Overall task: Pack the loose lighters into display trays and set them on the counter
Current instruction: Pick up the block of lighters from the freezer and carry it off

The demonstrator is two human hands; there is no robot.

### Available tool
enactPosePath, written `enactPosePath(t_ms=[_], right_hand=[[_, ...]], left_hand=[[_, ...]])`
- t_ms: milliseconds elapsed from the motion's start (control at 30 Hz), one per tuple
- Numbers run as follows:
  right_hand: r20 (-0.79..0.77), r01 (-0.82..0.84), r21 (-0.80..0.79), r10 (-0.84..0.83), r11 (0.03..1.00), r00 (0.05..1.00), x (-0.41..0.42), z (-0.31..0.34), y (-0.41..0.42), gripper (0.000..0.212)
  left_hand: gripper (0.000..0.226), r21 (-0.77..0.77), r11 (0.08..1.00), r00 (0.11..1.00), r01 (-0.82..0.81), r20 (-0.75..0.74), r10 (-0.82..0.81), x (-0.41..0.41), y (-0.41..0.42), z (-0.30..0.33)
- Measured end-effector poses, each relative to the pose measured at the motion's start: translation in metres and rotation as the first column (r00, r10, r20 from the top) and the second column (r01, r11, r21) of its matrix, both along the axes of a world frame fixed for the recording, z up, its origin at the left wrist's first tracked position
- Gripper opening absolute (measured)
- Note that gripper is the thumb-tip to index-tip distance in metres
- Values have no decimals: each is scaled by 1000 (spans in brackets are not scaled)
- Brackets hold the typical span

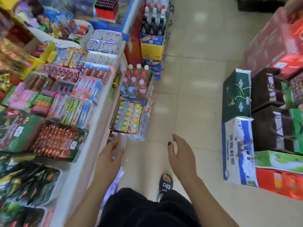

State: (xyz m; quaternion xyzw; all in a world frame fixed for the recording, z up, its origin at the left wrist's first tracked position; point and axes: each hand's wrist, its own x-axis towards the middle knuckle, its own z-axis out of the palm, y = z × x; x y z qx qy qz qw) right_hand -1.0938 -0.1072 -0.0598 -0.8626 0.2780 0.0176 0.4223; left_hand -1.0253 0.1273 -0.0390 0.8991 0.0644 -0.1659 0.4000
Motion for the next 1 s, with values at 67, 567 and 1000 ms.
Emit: enactPosePath(t_ms=[67,567,1000], right_hand=[[-51,-8,-10,8,1000,999,4,-9,-20,43],[-136,-67,-70,57,995,989,192,-26,-113,44],[-216,89,-41,-96,995,972,321,-23,-206,39]], left_hand=[[32,6,999,998,-38,-50,39,3,-12,-9],[32,64,997,970,-49,-235,62,152,-74,-57],[34,14,995,994,103,-38,-103,430,-201,-25]])
